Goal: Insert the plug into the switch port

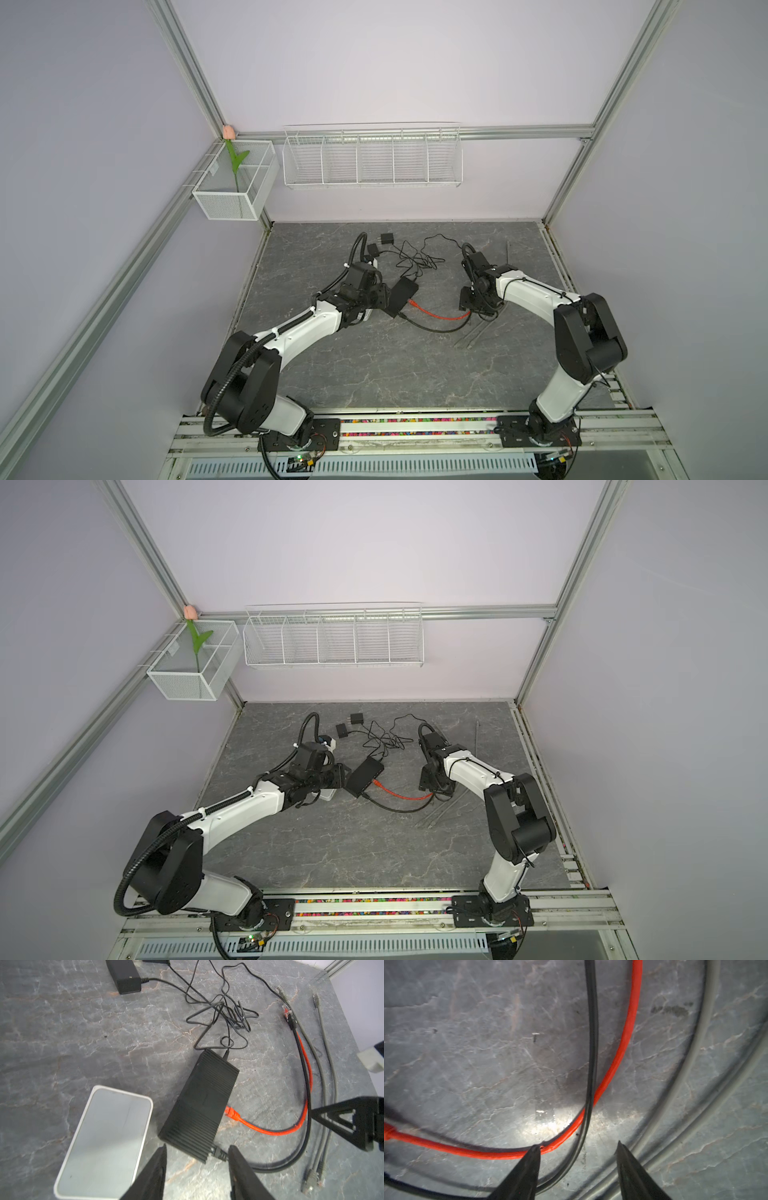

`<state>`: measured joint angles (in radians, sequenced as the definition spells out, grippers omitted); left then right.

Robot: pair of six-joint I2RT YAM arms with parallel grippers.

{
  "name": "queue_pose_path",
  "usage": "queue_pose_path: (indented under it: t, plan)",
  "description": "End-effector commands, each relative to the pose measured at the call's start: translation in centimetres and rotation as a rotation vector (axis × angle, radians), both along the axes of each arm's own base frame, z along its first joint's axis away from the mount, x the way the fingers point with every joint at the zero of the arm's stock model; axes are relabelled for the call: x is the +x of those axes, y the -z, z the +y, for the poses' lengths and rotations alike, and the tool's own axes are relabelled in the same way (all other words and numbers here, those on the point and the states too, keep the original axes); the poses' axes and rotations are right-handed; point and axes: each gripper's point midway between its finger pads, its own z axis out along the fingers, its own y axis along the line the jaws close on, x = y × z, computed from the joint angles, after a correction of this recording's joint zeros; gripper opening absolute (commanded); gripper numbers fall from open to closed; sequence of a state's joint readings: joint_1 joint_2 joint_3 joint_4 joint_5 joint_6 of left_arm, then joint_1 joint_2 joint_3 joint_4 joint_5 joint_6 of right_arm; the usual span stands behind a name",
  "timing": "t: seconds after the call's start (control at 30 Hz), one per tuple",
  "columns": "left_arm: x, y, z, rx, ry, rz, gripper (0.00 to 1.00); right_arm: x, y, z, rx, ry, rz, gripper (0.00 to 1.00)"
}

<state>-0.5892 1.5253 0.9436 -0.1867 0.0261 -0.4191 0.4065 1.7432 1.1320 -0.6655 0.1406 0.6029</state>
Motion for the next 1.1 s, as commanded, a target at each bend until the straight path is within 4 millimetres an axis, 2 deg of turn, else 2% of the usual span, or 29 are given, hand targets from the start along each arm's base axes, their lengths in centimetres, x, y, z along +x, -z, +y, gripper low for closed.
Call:
queue_pose_path:
  t: [0.0,0.37,0.53,0.67,0.77,0.87,1.0,1.07]
  plan:
    - [0.6,1.3,0.1,0.069,0.022,0.039,0.48,0.3,-0.1,-0.9,-0.004,0.063,-0.03,0.62]
    - [2.3,3.8,-1.3,0.084,0.042,0.093,0.48,3.3,2.1,-1.2,0.042,0.079,0.006,0.57]
    - [2.6,5.3,-1.5,0.093,0.046,0.121,0.48,4.5,2.9,-1.1,0.064,0.086,0.018,0.49]
    - [2.5,6.0,-1.9,0.085,0.054,0.141,0.48,5.5,3.6,-1.3,0.065,0.094,0.037,0.34]
    - [2.3,6.7,-2.5,0.062,0.071,0.17,0.49,6.6,3.9,-1.5,0.059,0.098,0.047,0.3]
    - [2.0,6.8,-3.0,0.033,0.08,0.191,0.49,7.9,3.7,-2.0,0.035,0.102,0.05,0.26]
    - [1.2,6.3,-4.7,-0.082,0.123,0.212,0.49,9.9,1.7,-2.6,-0.001,0.094,0.021,0.25]
    - [0.8,6.4,-5.1,-0.114,0.132,0.224,0.49,10.4,0.4,-2.7,-0.013,0.084,0.007,0.28]
